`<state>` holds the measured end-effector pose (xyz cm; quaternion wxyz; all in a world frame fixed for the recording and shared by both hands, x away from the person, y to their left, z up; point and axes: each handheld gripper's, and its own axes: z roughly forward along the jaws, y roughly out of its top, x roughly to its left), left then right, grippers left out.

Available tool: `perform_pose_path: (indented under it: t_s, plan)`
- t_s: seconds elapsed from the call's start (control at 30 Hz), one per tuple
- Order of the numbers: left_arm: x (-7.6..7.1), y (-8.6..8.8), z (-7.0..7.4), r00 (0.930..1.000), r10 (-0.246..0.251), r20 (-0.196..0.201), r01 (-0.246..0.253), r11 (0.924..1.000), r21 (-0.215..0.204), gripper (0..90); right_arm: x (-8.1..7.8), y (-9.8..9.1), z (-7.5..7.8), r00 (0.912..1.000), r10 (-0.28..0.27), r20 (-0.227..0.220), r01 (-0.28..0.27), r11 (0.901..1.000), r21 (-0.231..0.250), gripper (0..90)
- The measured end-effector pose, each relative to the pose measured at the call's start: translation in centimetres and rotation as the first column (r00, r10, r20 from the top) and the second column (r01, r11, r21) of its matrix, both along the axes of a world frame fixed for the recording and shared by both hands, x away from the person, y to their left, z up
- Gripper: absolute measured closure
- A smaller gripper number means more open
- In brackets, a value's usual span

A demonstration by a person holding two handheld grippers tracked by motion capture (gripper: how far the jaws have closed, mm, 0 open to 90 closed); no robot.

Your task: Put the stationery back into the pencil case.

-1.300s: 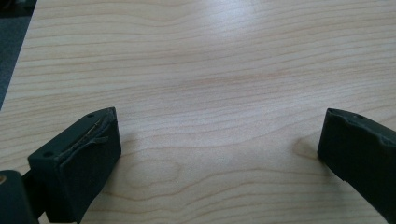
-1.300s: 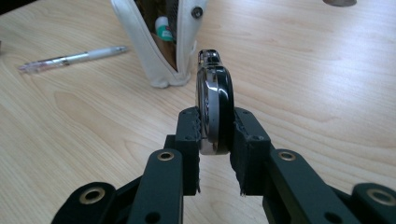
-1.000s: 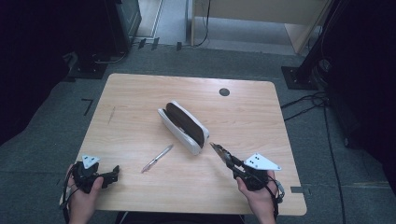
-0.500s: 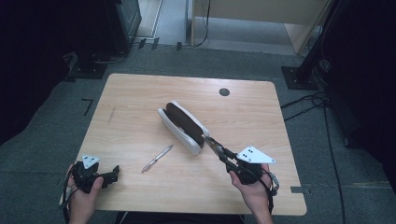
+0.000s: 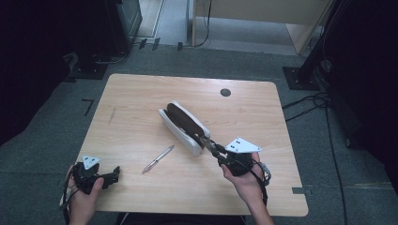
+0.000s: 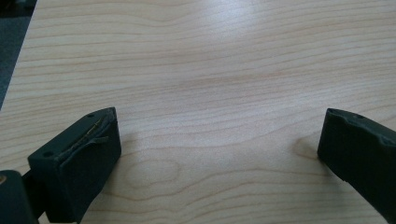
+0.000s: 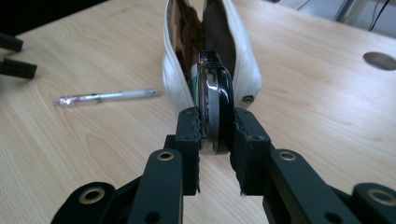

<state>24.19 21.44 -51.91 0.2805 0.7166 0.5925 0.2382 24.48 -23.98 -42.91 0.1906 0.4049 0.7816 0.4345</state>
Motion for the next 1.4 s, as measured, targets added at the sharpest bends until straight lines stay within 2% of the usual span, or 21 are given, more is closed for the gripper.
perform_pose_path:
  t_s: [0.13,0.3,0.6,0.77,1.1,1.4]
  plan:
    - [0.0,0.0,0.0,1.0,0.0,0.0,0.0,1.0,0.0,0.0,0.5,0.5,-0.4,0.9997,0.004,-0.023,-0.004,0.9996,-0.029,74.2]
    - [0.0,0.0,0.0,1.0,0.0,0.0,0.0,1.0,0.0,0.0,0.8,0.7,-0.6,0.9996,0.005,-0.029,-0.005,0.9996,-0.029,74.2]
    - [0.0,0.0,0.0,1.0,0.002,0.001,-0.002,1.0,-0.002,0.0,1.8,1.9,1.5,0.9998,0.011,0.019,-0.01,0.9993,-0.036,74.1]
    - [0.0,0.0,0.0,1.0,-0.001,0.0,0.001,1.0,0.001,0.0,3.1,3.0,2.3,0.9995,0.018,0.024,-0.017,0.9991,-0.038,74.1]
    - [0.0,0.0,0.0,1.0,0.001,0.0,-0.001,1.0,-0.002,0.0,5.0,5.4,2.5,0.9989,0.045,0.012,-0.045,0.9974,-0.057,74.0]
    - [0.0,0.0,0.0,1.0,0.001,0.0,-0.001,1.0,-0.001,0.0,6.5,6.6,2.4,0.9992,0.039,0.006,-0.038,0.9975,-0.059,74.1]
